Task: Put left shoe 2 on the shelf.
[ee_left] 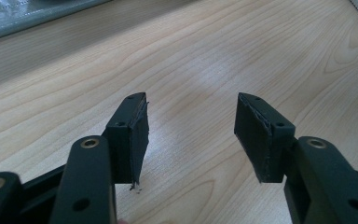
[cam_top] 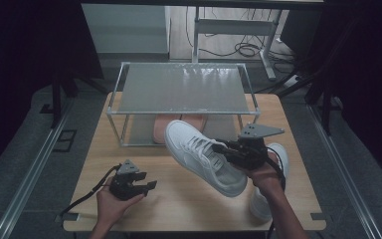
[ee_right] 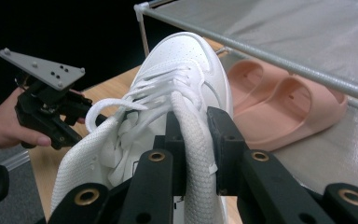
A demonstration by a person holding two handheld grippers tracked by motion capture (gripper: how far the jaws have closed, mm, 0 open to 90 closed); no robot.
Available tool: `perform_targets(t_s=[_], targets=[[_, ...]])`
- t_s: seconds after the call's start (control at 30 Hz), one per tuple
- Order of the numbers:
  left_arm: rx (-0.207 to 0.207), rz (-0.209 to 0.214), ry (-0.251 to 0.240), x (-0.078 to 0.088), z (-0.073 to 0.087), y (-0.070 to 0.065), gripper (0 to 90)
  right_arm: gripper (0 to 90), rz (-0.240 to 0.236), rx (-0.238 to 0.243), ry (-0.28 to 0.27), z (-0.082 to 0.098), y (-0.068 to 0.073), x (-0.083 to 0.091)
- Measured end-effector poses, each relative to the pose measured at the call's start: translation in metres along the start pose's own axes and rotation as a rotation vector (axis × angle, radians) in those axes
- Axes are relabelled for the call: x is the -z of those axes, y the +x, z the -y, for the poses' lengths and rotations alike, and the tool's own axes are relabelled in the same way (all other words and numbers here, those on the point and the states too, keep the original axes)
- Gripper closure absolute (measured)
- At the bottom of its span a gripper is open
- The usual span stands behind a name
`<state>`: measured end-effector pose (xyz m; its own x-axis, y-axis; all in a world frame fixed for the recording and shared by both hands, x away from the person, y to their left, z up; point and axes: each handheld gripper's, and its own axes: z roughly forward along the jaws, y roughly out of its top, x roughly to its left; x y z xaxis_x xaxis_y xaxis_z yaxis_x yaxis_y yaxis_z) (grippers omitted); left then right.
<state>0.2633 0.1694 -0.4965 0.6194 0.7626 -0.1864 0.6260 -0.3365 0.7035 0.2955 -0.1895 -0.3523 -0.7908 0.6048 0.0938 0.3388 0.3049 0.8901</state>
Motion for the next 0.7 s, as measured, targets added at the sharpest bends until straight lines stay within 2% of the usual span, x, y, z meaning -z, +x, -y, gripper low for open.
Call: perform_targets(t_s=[0.7], targets=[[0.000,0.002,0.005,-0.001,0.000,0.000,45.3,79.9,-0.031,-0.018,-0.068,-0.027,-0.005,-0.005]])
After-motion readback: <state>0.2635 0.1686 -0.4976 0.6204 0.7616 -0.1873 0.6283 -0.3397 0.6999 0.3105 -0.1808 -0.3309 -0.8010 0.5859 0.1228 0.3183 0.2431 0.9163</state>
